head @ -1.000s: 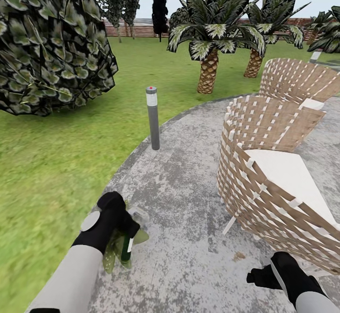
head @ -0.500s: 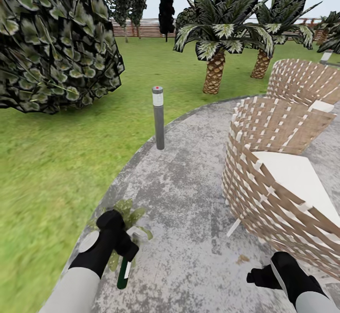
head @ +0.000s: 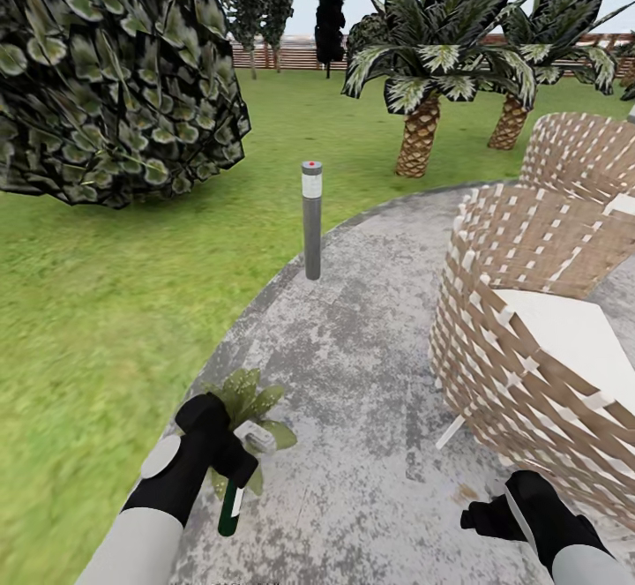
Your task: Pick up the pesticide atomizer in the garden and spray insectifuge to fully cover both potted plants in the garden.
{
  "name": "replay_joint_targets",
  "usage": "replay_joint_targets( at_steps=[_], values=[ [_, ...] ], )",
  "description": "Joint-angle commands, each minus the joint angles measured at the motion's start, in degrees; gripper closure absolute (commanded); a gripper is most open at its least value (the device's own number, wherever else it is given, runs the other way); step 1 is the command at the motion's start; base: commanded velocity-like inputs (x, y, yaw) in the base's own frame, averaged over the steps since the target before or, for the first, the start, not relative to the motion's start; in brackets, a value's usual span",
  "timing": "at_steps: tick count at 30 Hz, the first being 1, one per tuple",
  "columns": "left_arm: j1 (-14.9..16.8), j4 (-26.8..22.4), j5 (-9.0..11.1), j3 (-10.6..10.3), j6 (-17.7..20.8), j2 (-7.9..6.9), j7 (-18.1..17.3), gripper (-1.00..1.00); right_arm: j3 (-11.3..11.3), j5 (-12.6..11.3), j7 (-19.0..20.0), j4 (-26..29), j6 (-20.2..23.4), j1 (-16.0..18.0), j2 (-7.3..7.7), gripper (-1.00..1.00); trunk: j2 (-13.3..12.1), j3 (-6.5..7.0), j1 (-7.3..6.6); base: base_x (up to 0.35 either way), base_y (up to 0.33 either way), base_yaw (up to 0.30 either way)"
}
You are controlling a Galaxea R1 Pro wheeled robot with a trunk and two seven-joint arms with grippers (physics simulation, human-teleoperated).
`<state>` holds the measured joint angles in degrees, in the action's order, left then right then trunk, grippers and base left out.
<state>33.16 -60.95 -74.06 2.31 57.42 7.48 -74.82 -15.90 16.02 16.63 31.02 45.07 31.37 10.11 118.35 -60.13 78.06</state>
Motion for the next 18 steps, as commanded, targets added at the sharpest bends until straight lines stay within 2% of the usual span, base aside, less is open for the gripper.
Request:
replay_joint_targets(
  at_steps=[1, 5, 8, 18],
  values=[
    [-0.1, 0.0, -0.5, 0.1, 0.5, 0.08, -0.6, 1.00, -0.3, 0.6, 0.5, 0.1, 0.2, 0.0, -0.04, -1.00, 0.0, -0.05, -0.01, 0.000, 0.000, 0.241],
    [-3.4, -0.1, -0.5, 0.1, 0.5, 0.00, -0.3, 1.00, -0.3, 0.6, 0.5, 0.1, 0.2, 0.0, -0.01, -1.00, 0.0, -0.05, -0.01, 0.000, 0.000, 0.066],
    [-3.8, -0.1, -0.5, 0.3, 0.5, -0.01, -0.2, 1.00, -0.3, 0.6, 0.5, 0.2, 0.2, 0.0, 0.00, -1.00, 0.0, -0.05, -0.01, 0.000, 0.000, 0.053],
    [-3.7, 0.1, -0.6, 0.3, 0.5, -0.01, -0.5, 1.00, -0.2, 0.7, 0.3, 0.2, 0.2, 0.0, 0.00, -1.00, 0.0, -0.05, -0.01, 0.000, 0.000, 0.236]
  ],
)
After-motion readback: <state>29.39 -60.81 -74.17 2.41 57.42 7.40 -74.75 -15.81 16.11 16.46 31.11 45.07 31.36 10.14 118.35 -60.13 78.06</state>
